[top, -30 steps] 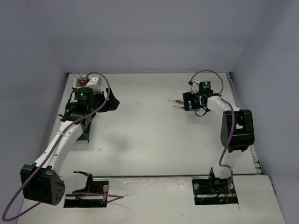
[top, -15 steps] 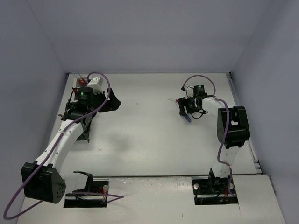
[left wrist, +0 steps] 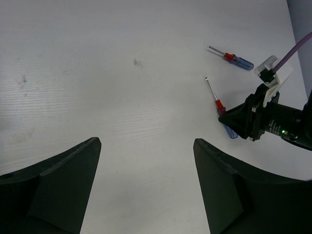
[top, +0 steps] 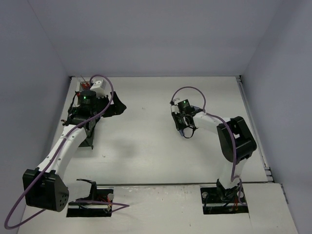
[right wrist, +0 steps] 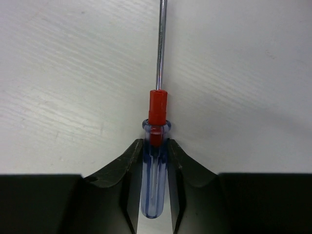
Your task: Sort the tools into containers
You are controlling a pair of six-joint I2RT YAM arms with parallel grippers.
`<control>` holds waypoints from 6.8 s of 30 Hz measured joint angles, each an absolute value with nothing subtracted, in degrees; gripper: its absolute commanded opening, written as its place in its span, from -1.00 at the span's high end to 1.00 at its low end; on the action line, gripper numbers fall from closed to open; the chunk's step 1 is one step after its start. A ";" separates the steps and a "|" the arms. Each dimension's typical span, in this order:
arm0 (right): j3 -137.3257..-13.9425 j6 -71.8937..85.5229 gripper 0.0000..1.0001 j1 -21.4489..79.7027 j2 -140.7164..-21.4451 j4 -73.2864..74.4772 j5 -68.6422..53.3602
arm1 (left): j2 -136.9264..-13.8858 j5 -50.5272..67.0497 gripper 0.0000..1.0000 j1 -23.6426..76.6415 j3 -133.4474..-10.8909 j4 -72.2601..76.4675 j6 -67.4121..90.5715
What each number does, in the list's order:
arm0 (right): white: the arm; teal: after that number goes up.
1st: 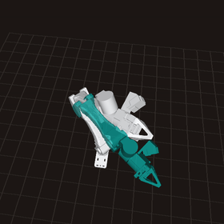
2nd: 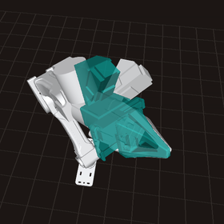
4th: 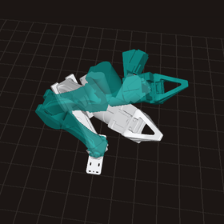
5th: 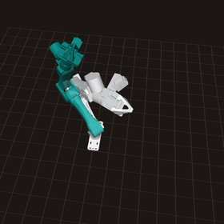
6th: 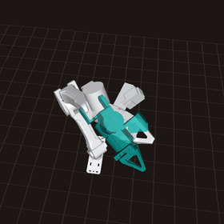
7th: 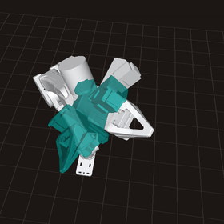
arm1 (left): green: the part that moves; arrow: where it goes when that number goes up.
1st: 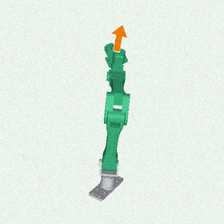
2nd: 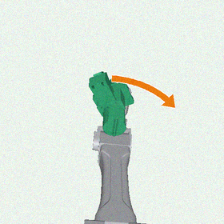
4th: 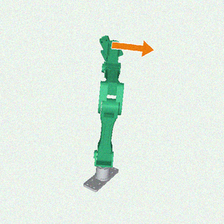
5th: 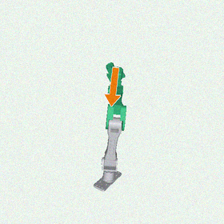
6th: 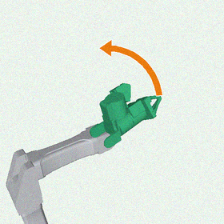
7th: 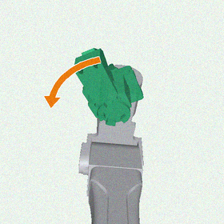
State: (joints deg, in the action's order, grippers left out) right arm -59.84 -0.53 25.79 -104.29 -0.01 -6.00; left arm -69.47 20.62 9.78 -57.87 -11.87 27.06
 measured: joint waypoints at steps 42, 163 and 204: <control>-58.82 12.90 1.00 55.87 -89.24 -4.50 2.62 | -71.75 20.09 -0.47 21.04 -51.44 -4.10 48.49; -77.24 -14.22 1.00 12.74 -116.41 4.72 -14.43 | -59.99 24.49 -0.38 15.75 -50.78 -20.73 25.96; -63.48 13.05 1.00 59.08 -89.32 -11.33 3.70 | -60.66 13.48 0.19 21.43 -48.45 -7.66 47.52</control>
State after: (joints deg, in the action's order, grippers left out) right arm -63.48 13.05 59.08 -89.32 -11.33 3.70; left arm -60.66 13.48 21.43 -48.45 -7.66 47.52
